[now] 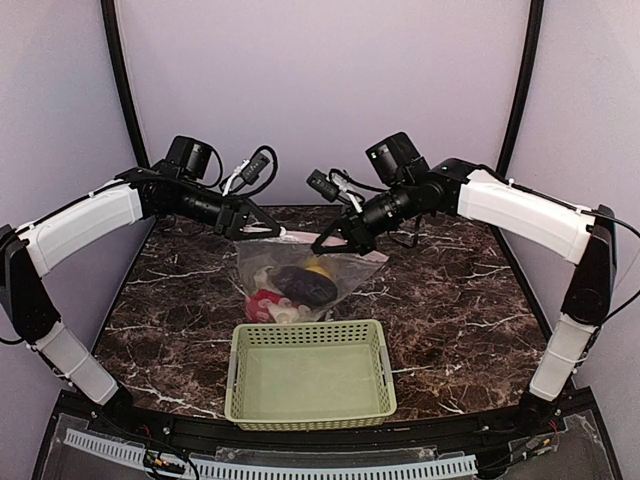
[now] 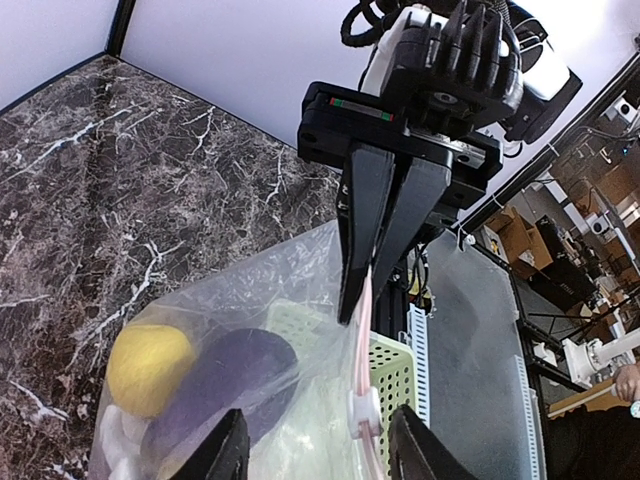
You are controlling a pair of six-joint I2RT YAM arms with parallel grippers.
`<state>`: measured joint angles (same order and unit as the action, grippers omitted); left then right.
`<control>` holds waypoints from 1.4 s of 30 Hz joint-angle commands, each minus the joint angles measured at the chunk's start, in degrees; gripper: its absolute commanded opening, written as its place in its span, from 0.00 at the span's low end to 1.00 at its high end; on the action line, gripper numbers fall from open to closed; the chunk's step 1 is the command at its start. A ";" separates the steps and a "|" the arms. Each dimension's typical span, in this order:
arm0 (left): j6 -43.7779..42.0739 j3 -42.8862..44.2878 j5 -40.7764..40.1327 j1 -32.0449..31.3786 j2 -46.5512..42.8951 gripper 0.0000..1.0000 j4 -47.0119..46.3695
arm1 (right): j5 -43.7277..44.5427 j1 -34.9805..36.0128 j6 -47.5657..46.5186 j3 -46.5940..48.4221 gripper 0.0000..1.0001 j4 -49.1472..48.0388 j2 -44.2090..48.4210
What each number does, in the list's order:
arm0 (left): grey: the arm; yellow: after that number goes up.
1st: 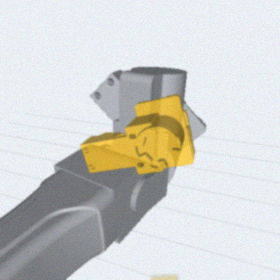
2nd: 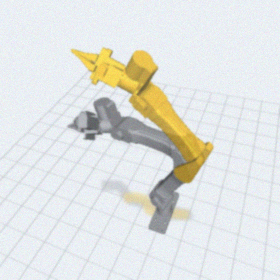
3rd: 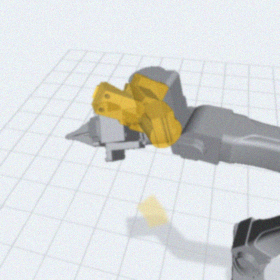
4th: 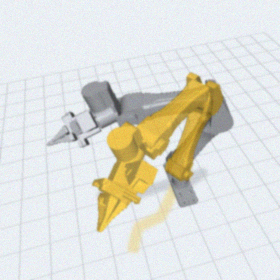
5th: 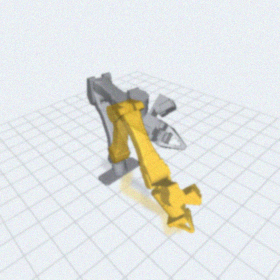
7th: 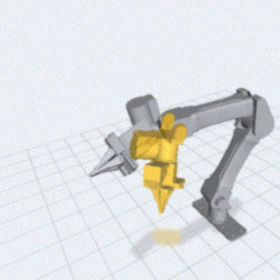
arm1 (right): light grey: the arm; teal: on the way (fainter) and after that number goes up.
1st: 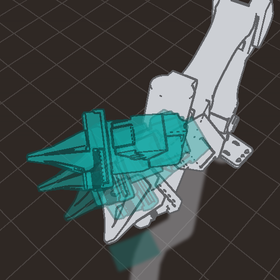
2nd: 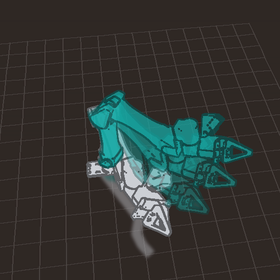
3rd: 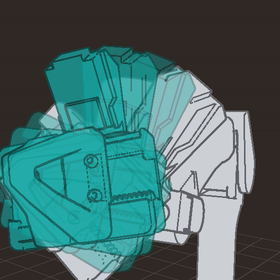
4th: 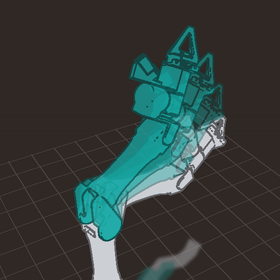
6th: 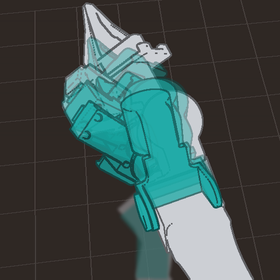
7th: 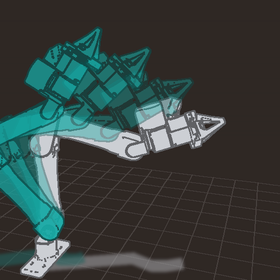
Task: Place the food in the zip-top bag and seal the zipper
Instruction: Hold the zipper from the zipper food storage bag.
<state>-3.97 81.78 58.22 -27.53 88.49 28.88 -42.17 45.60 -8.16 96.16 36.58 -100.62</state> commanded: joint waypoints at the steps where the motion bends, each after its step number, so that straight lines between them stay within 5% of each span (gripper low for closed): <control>1: 0.57 1.81 1.80 -0.60 0.00 0.45 -0.57 | 0.54 0.56 -0.71 1.93 0.00 -0.19 -0.57; 10: 1.39 1.95 2.78 -1.26 0.40 0.24 -1.07 | 1.45 0.58 -0.96 1.76 0.00 -0.06 -0.72; 23: 1.68 1.88 2.72 -1.89 1.11 0.35 -0.66 | 2.24 0.58 -1.15 1.66 0.00 0.05 -0.79; 33: 1.57 1.91 3.17 -2.18 1.06 0.04 -0.36 | 4.83 0.58 -1.41 0.93 0.00 -0.15 -0.03; 42: -2.68 2.16 -0.17 -2.01 -0.87 0.01 5.40 | 9.21 -0.17 -1.90 -2.10 0.00 0.42 2.90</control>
<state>-3.84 82.59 59.07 -29.50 90.00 29.36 -36.23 45.80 -9.41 95.94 36.95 -100.60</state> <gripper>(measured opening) 0.075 0.007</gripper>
